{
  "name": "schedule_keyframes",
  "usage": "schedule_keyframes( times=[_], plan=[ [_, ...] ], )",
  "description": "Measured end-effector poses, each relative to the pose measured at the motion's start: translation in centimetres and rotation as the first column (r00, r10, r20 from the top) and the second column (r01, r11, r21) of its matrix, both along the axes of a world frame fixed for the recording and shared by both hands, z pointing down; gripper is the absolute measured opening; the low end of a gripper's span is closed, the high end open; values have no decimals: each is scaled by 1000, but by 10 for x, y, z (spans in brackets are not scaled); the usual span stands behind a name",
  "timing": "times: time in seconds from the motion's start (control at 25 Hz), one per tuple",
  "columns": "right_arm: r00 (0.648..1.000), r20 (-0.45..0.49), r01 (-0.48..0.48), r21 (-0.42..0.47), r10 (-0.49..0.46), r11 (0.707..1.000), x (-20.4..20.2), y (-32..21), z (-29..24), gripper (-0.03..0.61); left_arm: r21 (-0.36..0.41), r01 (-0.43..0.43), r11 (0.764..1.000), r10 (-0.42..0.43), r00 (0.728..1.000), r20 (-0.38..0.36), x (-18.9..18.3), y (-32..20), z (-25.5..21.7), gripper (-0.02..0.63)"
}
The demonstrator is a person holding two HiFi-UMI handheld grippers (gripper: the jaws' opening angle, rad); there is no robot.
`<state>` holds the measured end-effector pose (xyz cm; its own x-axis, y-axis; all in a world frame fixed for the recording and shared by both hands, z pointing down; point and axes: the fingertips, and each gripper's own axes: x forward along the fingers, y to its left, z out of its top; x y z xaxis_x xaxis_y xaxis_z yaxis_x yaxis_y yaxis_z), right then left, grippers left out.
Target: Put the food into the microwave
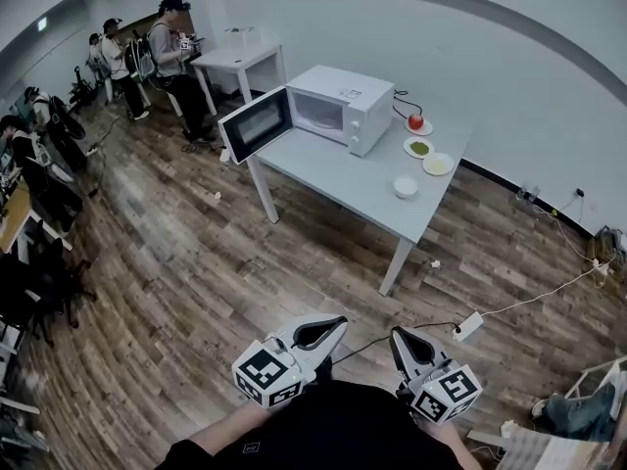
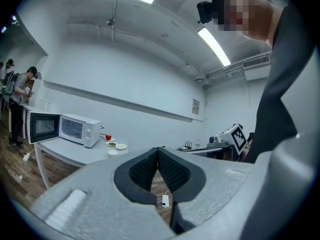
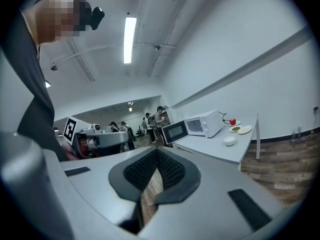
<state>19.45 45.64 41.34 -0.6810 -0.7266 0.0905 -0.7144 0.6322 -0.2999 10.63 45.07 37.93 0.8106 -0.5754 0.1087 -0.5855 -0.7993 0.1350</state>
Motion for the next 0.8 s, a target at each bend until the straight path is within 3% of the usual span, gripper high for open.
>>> schedule_keyframes(
  times=[0.44,0.8],
  plan=[
    [1000,-13,17,-42,-18,999,-73,-124,5,14,-20,9,1000,-9,1000,-12,-69,-119,2,8],
    [996,-71,52,-93,-59,994,-119,-180,11,14,-55,40,998,-42,998,-42,-116,-177,18,8]
  ],
)
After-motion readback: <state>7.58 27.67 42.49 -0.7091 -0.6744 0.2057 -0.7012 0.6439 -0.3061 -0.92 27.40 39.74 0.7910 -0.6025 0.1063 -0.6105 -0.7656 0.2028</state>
